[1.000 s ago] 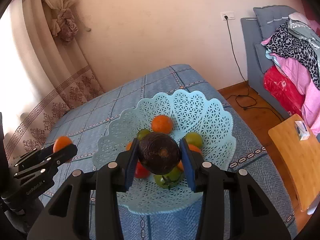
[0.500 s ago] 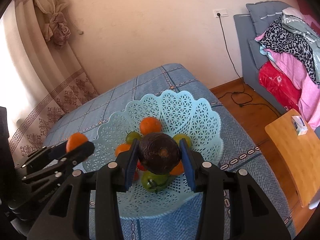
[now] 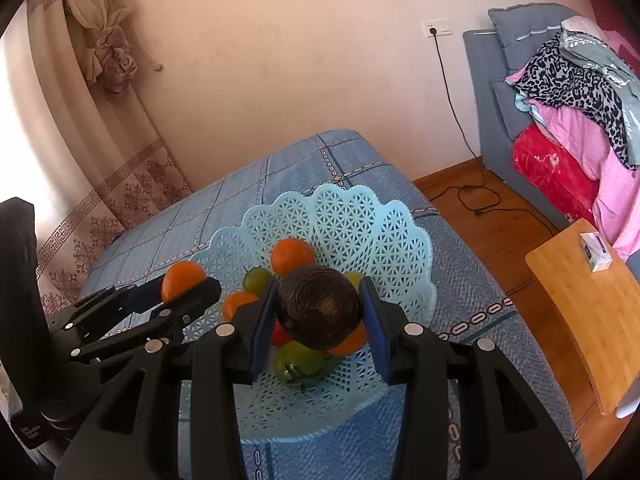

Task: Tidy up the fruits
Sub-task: 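Open the left tool and right tool to drop both fruits into the basket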

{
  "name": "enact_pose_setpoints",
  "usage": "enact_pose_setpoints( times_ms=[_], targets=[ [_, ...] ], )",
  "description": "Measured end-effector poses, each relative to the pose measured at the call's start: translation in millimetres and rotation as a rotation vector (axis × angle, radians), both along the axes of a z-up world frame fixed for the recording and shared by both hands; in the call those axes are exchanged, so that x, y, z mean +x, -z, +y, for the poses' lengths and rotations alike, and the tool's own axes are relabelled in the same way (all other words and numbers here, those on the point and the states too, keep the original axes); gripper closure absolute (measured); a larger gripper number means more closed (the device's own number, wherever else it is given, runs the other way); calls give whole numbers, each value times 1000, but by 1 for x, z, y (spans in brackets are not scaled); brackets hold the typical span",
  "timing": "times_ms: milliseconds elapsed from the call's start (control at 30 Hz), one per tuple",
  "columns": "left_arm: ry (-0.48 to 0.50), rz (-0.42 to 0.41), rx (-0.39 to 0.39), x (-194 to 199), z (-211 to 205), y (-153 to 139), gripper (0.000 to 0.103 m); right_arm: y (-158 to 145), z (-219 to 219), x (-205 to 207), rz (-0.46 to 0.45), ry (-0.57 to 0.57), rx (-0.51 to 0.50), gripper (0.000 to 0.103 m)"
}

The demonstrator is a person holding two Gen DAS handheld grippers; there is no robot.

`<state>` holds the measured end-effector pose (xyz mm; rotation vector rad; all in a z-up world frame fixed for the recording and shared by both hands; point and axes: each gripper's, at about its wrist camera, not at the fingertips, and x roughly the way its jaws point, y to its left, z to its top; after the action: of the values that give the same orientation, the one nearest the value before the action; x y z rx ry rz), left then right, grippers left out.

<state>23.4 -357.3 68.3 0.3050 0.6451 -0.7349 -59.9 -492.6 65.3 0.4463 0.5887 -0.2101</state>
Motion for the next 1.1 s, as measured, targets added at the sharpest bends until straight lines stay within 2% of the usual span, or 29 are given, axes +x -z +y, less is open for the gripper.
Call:
enact_pose_setpoints(
  times_ms=[500, 567, 600, 633, 1000, 1100],
  targets=[
    [4, 11, 13, 1, -6, 5, 64, 0, -3, -1, -1, 3, 2, 61],
    [1, 12, 11, 2, -5, 5, 60, 0, -3, -1, -2, 3, 2, 61],
    [-6, 3, 6, 2, -4, 4, 48, -1, -3, -1, -3, 3, 2, 61],
    [-12, -13, -4, 1, -2, 2, 41, -1, -3, -1, -5, 3, 3, 61],
    [-21, -44, -9, -1, 2, -3, 40, 0, -3, -1, -6, -5, 1, 61],
    [-24, -46, -8, -1, 2, -4, 37, 0, -3, -1, -8, -4, 2, 61]
  ],
)
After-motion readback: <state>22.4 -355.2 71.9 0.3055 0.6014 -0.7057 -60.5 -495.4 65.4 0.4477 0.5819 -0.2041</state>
